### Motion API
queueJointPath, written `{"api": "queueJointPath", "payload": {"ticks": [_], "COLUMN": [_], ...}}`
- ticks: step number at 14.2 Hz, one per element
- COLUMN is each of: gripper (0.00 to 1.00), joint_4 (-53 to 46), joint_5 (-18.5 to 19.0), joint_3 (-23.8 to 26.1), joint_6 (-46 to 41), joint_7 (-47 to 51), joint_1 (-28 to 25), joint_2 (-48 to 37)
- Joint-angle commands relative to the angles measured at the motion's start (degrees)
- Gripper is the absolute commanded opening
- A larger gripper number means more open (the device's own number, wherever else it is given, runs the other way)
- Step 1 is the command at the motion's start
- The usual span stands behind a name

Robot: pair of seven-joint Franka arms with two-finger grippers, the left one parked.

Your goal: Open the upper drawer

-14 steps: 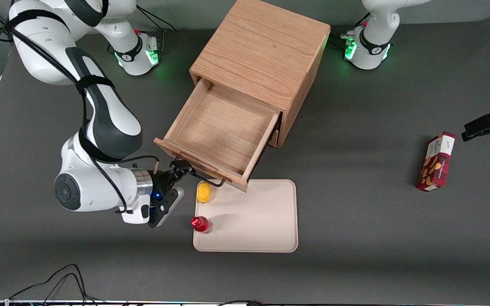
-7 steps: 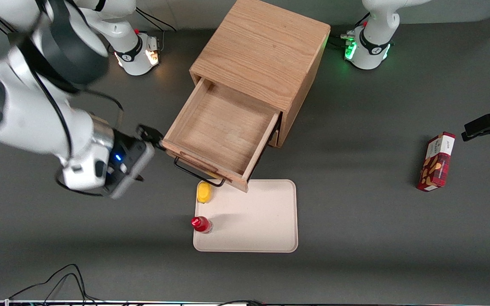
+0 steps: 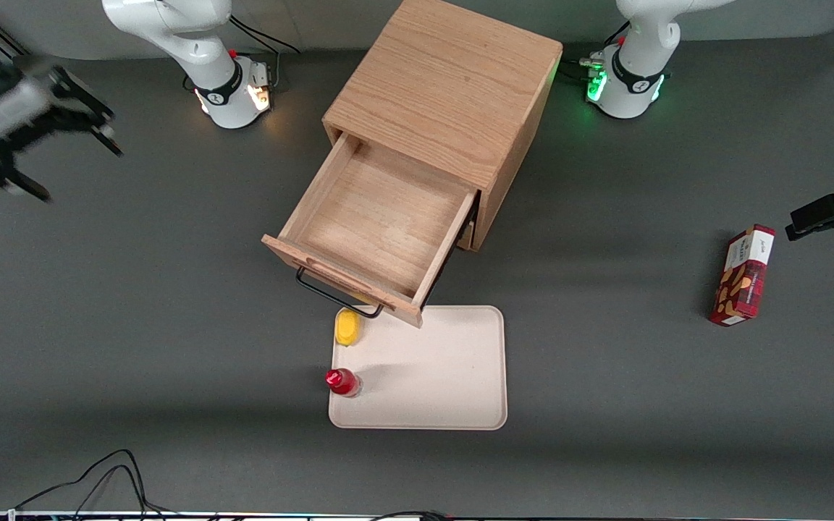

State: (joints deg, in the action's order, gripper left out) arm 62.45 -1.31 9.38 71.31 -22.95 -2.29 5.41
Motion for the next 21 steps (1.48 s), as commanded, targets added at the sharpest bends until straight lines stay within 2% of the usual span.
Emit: {"api": "queueJointPath", "payload": {"ticks": [1,3,5,9,14,18,21], "gripper": [1.0,1.0,1.0,1.0,1.0,1.0,1.0], "joint_4": [6.62,15.45,26.96,46.94,47.41,40.21,39.41], "joint_5": [0.78,0.61,0.61,-0.97,-0.98,-0.45,-0.45], "joint_3": [-5.41,-7.53,-7.45,-6.84,-6.31,-9.64,-9.74], "joint_6": [-8.62,-8.48,-3.31,9.95,13.76,13.33,13.33], "joint_7": [2.54,10.16,17.38,23.45,25.76,26.02,25.94], "joint_1": [-0.08,-0.08,-0.17,-0.26,-0.26,-0.17,-0.17], "joint_2": [-6.62,-13.02,-20.4,-31.76,-30.64,-24.49,-23.78]}}
